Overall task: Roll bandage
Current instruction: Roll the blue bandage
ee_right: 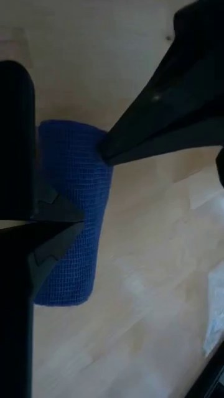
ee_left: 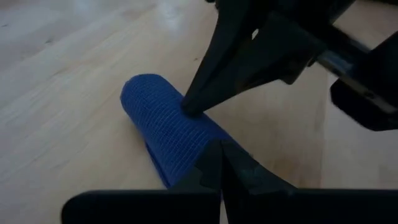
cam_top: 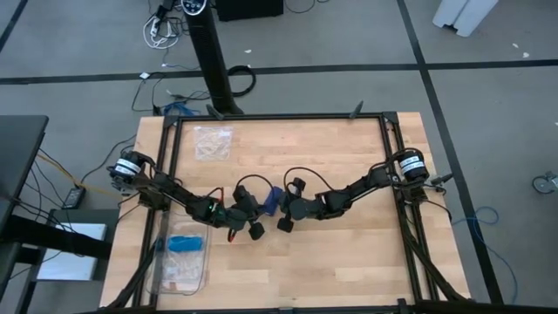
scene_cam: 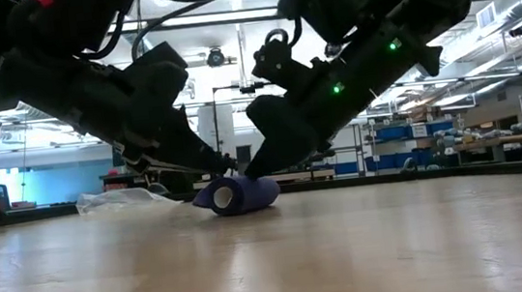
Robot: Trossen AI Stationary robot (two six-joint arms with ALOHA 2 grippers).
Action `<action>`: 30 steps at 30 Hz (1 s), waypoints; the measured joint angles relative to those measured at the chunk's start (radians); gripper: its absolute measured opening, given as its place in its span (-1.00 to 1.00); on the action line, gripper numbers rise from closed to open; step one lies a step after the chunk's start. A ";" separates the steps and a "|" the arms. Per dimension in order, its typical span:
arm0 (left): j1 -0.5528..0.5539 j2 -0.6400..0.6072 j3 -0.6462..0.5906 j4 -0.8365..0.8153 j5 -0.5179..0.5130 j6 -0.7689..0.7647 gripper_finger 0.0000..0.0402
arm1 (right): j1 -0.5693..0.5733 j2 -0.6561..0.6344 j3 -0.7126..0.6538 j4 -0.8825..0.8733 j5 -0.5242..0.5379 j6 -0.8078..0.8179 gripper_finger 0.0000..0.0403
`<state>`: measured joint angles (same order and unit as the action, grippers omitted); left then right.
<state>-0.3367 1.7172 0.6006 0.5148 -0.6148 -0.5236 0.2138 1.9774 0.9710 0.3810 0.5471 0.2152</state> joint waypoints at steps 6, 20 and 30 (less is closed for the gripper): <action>-0.006 0.000 0.000 0.068 0.000 0.044 -0.98 | 0.008 -0.001 0.001 -0.039 -0.002 0.016 -0.99; -0.010 0.000 -0.059 0.233 -0.030 0.069 -0.98 | 0.057 0.001 -0.002 -0.120 -0.001 0.036 -0.99; -0.009 -0.002 -0.153 0.417 -0.049 0.023 -0.98 | 0.059 0.003 -0.003 -0.134 0.005 0.054 -0.99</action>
<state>-0.3455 1.7157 0.4479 0.9314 -0.6640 -0.5003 0.2729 1.9800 0.9684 0.2474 0.5526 0.2695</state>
